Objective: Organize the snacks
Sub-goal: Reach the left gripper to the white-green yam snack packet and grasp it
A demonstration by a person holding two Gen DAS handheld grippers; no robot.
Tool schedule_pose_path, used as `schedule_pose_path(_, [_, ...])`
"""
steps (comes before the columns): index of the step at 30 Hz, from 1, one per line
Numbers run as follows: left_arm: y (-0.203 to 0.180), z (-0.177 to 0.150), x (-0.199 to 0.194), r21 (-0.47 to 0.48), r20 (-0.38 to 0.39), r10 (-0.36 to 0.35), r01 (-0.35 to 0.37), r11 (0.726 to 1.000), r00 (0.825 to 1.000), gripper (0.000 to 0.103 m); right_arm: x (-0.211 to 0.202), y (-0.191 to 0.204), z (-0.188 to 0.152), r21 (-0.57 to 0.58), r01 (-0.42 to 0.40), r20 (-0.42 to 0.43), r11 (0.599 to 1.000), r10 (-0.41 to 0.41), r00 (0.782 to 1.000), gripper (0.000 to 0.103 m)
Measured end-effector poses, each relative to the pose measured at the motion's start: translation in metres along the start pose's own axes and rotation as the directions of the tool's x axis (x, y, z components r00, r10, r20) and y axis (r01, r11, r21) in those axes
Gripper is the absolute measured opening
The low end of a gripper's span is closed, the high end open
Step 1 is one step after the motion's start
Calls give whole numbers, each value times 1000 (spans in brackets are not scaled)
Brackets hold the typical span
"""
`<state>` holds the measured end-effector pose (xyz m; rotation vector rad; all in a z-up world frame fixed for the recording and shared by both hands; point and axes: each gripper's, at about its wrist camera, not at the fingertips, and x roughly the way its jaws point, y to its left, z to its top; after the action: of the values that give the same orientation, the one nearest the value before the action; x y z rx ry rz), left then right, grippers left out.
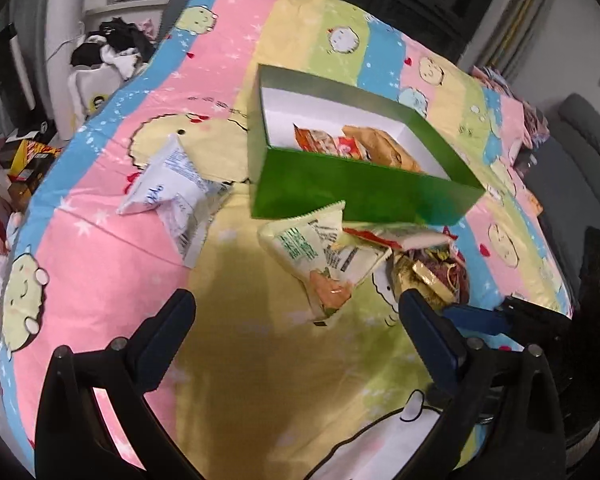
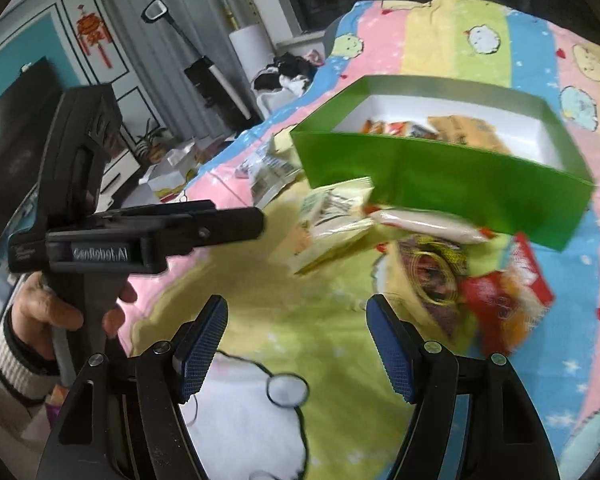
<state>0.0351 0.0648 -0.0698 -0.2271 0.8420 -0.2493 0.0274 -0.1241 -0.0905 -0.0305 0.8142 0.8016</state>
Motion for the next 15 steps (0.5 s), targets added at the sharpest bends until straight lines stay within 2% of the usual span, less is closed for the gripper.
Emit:
schedule_pose_path(4, [0, 1, 7, 20, -9, -45, 45, 999, 999, 98, 19, 6, 2, -18, 16, -12, 1000, -16, 1000, 72])
schedule_pose_path(7, [2, 4, 15, 15, -22, -68, 69, 998, 997, 96, 30, 7, 7, -27, 21, -19, 999, -22, 1000, 72])
schedule_pose_path(11, [5, 7, 28, 1, -47, -101, 101, 995, 994, 87, 41, 5, 13, -39, 62, -18, 997, -63, 998, 72])
schedule_pose_path(15, [11, 11, 42, -24, -73, -122, 120, 992, 990, 86, 49, 4, 20, -47, 79, -14, 996, -80, 997, 73])
